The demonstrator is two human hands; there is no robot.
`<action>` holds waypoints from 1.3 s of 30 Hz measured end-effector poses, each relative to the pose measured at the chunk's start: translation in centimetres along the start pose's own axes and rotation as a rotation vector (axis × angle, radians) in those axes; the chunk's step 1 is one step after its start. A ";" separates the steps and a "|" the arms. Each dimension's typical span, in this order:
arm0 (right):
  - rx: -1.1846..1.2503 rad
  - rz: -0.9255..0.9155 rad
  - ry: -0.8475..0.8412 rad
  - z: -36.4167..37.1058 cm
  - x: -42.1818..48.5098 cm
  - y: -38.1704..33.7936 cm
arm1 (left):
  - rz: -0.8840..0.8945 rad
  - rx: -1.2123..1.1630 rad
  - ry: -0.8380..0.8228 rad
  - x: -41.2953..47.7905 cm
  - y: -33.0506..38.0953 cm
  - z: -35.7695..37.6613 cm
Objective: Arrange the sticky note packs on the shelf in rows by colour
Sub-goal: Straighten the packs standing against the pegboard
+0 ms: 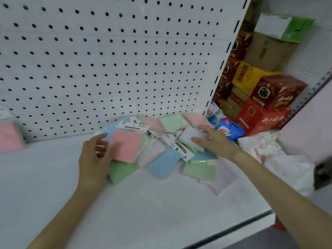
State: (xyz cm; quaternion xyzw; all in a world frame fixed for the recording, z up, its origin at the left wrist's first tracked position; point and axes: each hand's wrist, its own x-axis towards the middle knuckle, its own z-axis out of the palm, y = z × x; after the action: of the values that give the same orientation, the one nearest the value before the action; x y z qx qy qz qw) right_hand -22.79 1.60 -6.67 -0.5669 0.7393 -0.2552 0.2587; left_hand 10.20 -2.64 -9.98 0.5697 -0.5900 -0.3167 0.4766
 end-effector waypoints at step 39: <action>1.187 -0.014 -0.185 9.8 -28.5 -9.6 | -0.358 -0.933 -0.122 -26.7 9.8 -7.9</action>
State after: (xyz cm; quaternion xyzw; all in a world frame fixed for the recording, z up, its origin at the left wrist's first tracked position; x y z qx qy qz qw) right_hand -3.06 26.21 -4.77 -0.3504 0.4410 -0.5758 0.5925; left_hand 11.13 26.21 -3.59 0.3687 -0.3055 -0.6563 0.5831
